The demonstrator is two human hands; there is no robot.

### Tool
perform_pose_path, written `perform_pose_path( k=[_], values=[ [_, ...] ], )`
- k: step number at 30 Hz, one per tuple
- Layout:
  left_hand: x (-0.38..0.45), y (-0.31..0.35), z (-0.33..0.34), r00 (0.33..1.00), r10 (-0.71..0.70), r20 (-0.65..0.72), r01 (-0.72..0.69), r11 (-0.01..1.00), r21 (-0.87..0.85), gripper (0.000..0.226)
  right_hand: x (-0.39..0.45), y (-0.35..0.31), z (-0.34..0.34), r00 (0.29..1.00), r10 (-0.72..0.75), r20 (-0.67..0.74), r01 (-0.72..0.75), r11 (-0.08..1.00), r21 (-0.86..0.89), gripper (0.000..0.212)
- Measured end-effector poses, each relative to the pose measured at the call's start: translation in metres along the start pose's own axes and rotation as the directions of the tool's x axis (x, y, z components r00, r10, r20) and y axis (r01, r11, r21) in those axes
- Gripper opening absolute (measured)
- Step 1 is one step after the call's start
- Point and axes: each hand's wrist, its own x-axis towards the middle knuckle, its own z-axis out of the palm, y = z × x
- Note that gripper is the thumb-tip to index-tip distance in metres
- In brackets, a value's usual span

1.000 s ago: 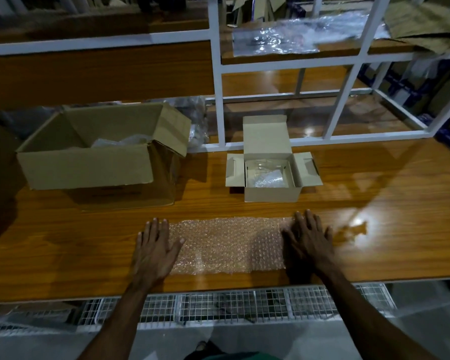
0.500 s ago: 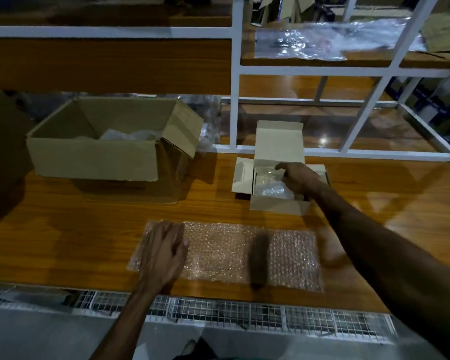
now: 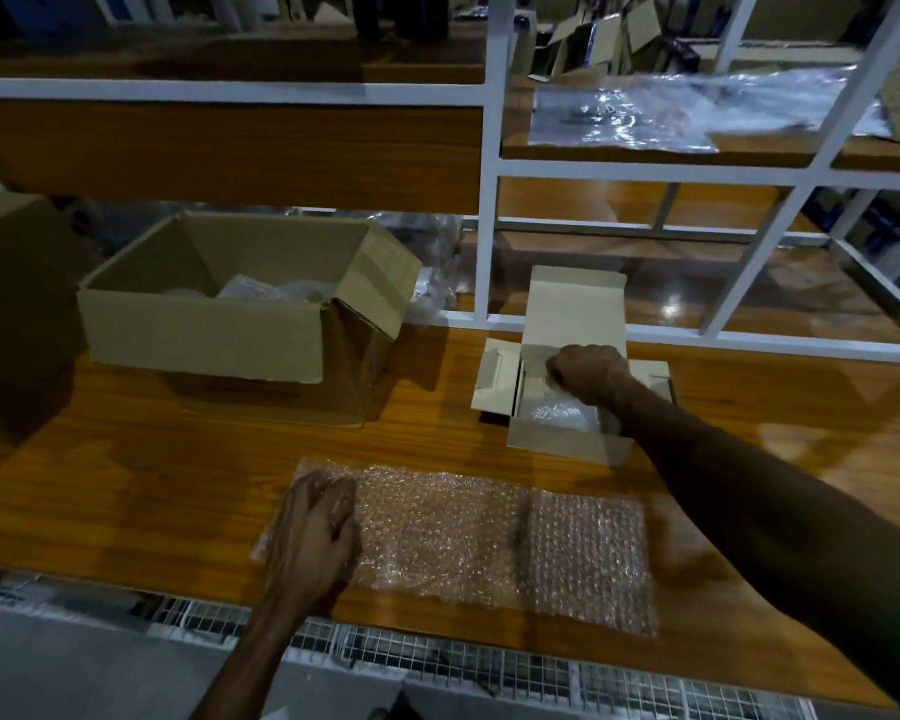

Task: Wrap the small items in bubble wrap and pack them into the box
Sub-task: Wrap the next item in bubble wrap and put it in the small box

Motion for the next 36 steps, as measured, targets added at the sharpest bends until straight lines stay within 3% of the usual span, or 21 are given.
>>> perform_pose_path(
  k=[4,6,8,10,14,18,20,26,31,36],
  values=[
    [-0.003,0.004,-0.002,1.000,-0.009,-0.025,0.009,1.000,0.001,0.045,-0.009,0.016,-0.010,0.991,0.063,-0.117,-0.054,0.995,0.083,0.016],
    [-0.006,0.006,-0.001,0.999,-0.016,-0.034,0.017,1.000,0.013,0.045,-0.015,0.023,-0.018,0.977,0.144,-0.157,-0.102,0.963,0.249,0.019],
    [-0.008,0.005,0.002,0.998,-0.027,-0.049,0.027,1.000,-0.005,0.046,-0.022,0.026,-0.026,0.948,0.230,-0.219,-0.096,0.865,0.492,0.015],
    [-0.010,0.006,0.004,0.998,-0.038,-0.049,0.037,0.999,-0.021,0.047,-0.030,0.024,-0.031,0.907,0.308,-0.287,-0.016,0.707,0.707,0.001],
    [-0.013,0.010,0.004,0.997,-0.045,-0.059,0.043,0.998,-0.037,0.043,-0.052,0.007,-0.043,0.880,0.418,-0.224,0.128,0.247,0.961,0.010],
    [-0.014,0.013,0.001,0.995,-0.077,-0.055,0.072,0.993,-0.091,0.039,-0.076,-0.030,-0.053,0.932,0.362,0.023,0.078,-0.262,0.962,0.010],
    [-0.014,0.013,-0.002,0.993,-0.106,-0.048,0.100,0.988,-0.116,0.039,-0.085,-0.050,-0.055,0.963,0.261,0.074,0.035,-0.392,0.919,0.011],
    [-0.028,0.013,-0.015,0.971,-0.214,-0.103,0.204,0.974,-0.100,0.041,-0.096,-0.122,-0.055,0.995,-0.007,0.102,-0.089,-0.541,0.836,0.019],
    [-0.043,0.005,-0.024,0.901,-0.407,-0.152,0.401,0.914,-0.069,0.040,-0.087,-0.190,-0.037,0.969,-0.211,0.129,-0.197,-0.344,0.918,0.020],
    [-0.046,-0.008,-0.031,0.849,-0.498,-0.179,0.487,0.867,-0.105,0.044,-0.069,-0.257,-0.021,0.907,-0.331,0.261,-0.357,-0.274,0.893,0.012]
  ],
)
